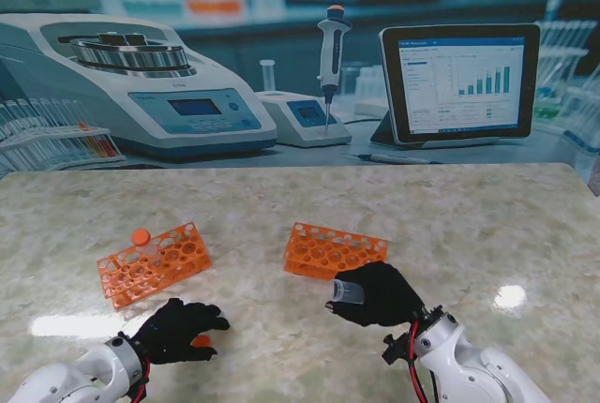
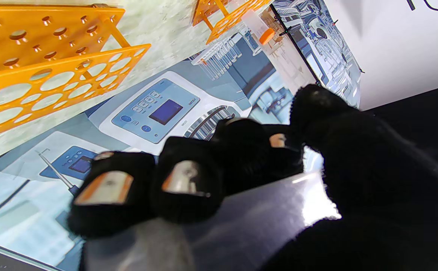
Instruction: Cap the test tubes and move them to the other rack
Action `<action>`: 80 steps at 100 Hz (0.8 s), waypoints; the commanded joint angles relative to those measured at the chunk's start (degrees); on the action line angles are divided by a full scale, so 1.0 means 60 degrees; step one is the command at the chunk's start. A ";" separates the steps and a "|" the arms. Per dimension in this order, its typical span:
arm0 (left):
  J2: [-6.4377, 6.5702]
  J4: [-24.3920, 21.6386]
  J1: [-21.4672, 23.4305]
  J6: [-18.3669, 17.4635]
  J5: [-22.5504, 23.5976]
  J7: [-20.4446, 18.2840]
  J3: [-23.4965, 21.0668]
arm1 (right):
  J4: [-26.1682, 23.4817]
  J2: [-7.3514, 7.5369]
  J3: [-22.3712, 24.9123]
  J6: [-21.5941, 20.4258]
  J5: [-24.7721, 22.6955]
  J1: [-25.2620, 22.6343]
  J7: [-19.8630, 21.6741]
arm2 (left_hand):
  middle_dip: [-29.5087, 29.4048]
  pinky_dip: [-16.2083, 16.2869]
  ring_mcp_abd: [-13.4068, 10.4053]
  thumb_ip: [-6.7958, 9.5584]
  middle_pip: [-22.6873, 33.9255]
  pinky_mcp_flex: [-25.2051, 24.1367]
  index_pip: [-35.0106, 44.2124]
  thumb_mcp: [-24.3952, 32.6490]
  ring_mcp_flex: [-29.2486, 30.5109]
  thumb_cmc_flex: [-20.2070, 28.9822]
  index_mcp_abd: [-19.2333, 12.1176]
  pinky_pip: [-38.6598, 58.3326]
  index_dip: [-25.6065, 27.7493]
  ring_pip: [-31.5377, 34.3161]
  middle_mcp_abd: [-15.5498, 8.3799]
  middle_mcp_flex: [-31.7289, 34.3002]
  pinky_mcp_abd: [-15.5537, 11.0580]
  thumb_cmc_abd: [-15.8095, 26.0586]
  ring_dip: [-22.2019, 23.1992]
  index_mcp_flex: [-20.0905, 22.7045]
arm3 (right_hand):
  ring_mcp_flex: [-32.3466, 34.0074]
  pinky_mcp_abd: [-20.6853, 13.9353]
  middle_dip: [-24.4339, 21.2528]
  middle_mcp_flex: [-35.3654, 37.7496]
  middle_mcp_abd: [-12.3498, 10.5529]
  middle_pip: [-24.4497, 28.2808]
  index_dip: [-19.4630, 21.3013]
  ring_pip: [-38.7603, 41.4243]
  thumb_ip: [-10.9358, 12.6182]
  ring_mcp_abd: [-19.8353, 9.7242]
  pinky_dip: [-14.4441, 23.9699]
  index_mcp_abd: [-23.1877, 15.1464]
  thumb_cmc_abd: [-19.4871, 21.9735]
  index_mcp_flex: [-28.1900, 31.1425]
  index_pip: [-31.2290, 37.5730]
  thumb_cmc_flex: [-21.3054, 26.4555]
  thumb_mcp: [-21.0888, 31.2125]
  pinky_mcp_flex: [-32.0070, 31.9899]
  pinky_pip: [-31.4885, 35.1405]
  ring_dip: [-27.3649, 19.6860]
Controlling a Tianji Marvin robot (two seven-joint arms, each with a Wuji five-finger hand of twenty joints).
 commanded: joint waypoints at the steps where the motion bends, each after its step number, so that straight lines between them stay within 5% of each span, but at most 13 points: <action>1: 0.0057 0.0042 0.0136 -0.0048 0.0039 -0.0092 -0.0045 | 0.0006 -0.0007 -0.0046 0.0047 0.0027 -0.0051 0.0041 | 0.0313 0.0389 0.0152 -0.0294 0.0122 0.0092 0.0004 0.0247 0.0299 0.0195 0.0064 0.0450 -0.0137 0.0401 -0.0121 -0.0158 -0.0188 -0.0213 0.0375 0.0198 | 0.0119 -0.0427 0.0210 0.0426 0.0001 0.0257 0.0409 0.2174 0.0007 -0.1104 0.0594 0.0608 0.0043 0.0793 0.0846 0.0315 0.0094 0.0618 0.3108 0.0741; 19: 0.0070 -0.0012 0.0273 -0.0307 0.0125 -0.0123 -0.0221 | 0.0013 -0.0003 -0.0063 0.0055 0.0025 -0.0037 0.0057 | 0.0386 0.0476 0.0099 -0.0333 0.0177 0.0330 0.0049 0.0381 0.0432 0.0059 0.0075 0.0713 -0.0130 0.0587 -0.0117 -0.0097 -0.0261 -0.0368 0.0626 0.0287 | 0.0119 -0.0428 0.0221 0.0428 0.0002 0.0226 0.0430 0.2174 -0.0018 -0.1104 0.0592 0.0595 0.0046 0.0790 0.0826 0.0311 0.0075 0.0617 0.3109 0.0739; 22: 0.0070 -0.0029 0.0303 -0.0356 0.0155 -0.0111 -0.0252 | 0.0014 -0.0002 -0.0067 0.0058 0.0022 -0.0035 0.0058 | 0.0470 0.0415 0.0086 -0.0451 0.0145 0.0350 0.0063 0.1156 0.0469 -0.0322 0.0076 0.0843 -0.0134 0.0492 -0.0117 -0.0090 -0.0275 -0.0543 0.0988 0.0279 | 0.0119 -0.0428 0.0222 0.0426 -0.0009 0.0224 0.0431 0.2174 -0.0021 -0.1104 0.0592 0.0595 0.0038 0.0790 0.0825 0.0315 0.0072 0.0617 0.3109 0.0739; 43: 0.0077 -0.0076 0.0419 -0.0590 0.0358 -0.0015 -0.0385 | 0.0016 0.0005 -0.0084 0.0067 0.0032 -0.0025 0.0096 | 0.0569 0.0596 -0.0011 -0.0494 0.0277 0.0733 0.0156 0.1578 0.0687 -0.0376 0.0027 0.1329 -0.0083 0.0862 -0.0121 0.0026 -0.0415 -0.0887 0.1233 0.0430 | 0.0116 -0.0428 0.0227 0.0423 -0.0007 0.0196 0.0444 0.2156 -0.0041 -0.1076 0.0591 0.0585 0.0042 0.0782 0.0810 0.0329 0.0057 0.0617 0.3109 0.0729; 46: 0.0080 -0.0073 0.0420 -0.0617 0.0389 -0.0009 -0.0397 | 0.0017 0.0006 -0.0086 0.0071 0.0034 -0.0024 0.0103 | 0.0650 0.0583 -0.0023 -0.0588 0.0277 0.0784 0.0205 0.2208 0.0711 -0.0608 0.0036 0.1455 -0.0037 0.0884 -0.0128 0.0047 -0.0446 -0.1105 0.1386 0.0447 | 0.0117 -0.0428 0.0226 0.0424 0.0031 0.0186 0.0447 0.2154 -0.0046 -0.1070 0.0591 0.0585 0.0040 0.0783 0.0808 0.0332 0.0051 0.0617 0.3110 0.0727; 80: 0.0131 0.0212 0.0215 -0.0737 0.1035 0.0314 -0.0279 | 0.0052 0.0010 -0.0094 0.0069 0.0058 0.0002 0.0132 | 0.1090 0.0697 -0.0434 -0.0684 0.0747 0.2381 0.0871 0.3699 0.1224 0.0005 0.0050 0.2887 0.0428 0.1828 -0.0159 0.0334 -0.1399 -0.1956 0.2273 0.0937 | 0.0118 -0.0425 0.0239 0.0427 0.0019 0.0165 0.0461 0.2155 -0.0078 -0.1068 0.0586 0.0580 0.0042 0.0778 0.0793 0.0328 0.0030 0.0615 0.3100 0.0722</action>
